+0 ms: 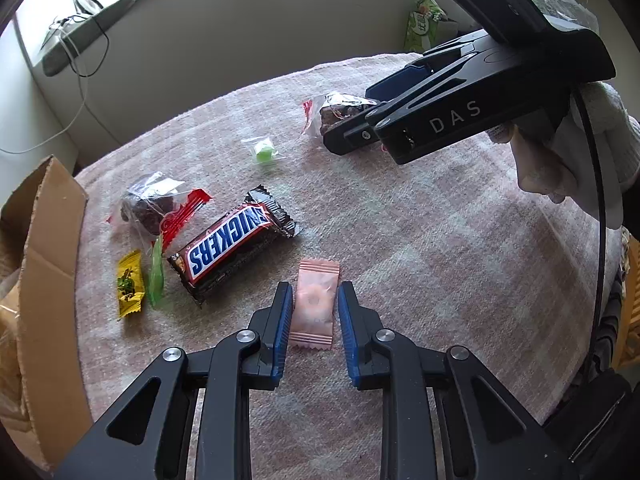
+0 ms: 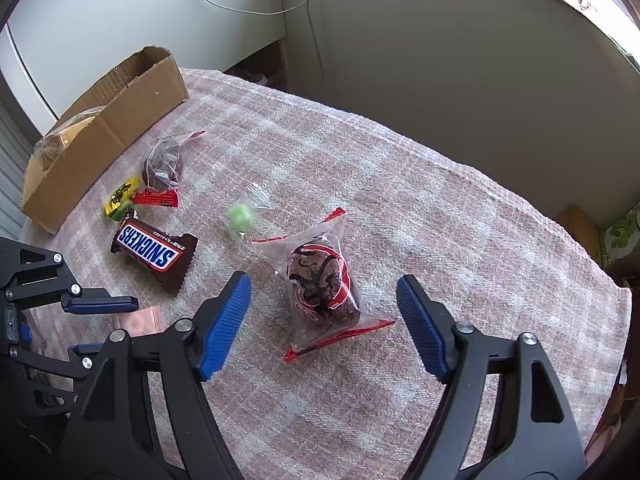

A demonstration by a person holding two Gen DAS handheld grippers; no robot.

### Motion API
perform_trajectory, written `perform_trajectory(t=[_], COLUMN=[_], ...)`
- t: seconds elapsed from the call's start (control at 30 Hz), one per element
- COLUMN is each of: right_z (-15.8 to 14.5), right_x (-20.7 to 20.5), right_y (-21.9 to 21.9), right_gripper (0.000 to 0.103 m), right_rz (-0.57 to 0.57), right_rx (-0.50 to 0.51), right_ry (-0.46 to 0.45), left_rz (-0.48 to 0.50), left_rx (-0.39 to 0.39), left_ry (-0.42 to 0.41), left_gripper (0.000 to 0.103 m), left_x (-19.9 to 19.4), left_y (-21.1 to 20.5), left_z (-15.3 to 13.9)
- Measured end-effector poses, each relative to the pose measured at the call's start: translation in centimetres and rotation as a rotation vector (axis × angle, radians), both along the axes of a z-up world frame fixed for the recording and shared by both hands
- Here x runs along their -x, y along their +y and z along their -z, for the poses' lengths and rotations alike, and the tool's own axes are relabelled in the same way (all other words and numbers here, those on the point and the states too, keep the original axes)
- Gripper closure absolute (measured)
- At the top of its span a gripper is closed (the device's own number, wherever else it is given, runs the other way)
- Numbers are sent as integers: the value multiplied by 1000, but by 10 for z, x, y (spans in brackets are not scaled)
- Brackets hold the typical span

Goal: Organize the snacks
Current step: 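Grasp the pink candy packet with the left tool while the right tool grasps the red-trimmed candy bag, then carry the pink packet and red-trimmed candy bag over the box with both tools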

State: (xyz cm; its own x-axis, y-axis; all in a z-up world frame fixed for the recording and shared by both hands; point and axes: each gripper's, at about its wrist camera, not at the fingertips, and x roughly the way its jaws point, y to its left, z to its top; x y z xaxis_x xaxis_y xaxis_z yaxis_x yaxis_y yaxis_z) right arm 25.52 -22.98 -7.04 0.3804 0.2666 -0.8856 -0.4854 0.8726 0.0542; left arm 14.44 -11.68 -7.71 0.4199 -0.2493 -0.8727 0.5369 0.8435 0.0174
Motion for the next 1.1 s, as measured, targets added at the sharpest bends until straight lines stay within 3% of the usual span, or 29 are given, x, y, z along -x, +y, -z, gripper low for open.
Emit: perform_trajectory(t=[0.1,0.2,0.33,0.7,1.1], right_z=[3,7,7,-9,-53], right_x=[0,-2,-2,17,39], right_y=[2,2,0,-3,26], right_gripper=[38,61,69,69,69], right_rz=[1,4,19,40,0], right_rx=[21,27,24,-2,-17], right_ry=[0,19,13,-27,-105], left_rz=[-2,-10,-37,-132,-245], left_rx=[-5,-6,13,114,180], left_ry=[-13,-27,-36,-52,-146], left_gripper=[81,82,85,85,85], left_x=[-1,4,10,17,29], left_y=[1,-2,0,27,73], left_z=[1,1,2,-7,-45])
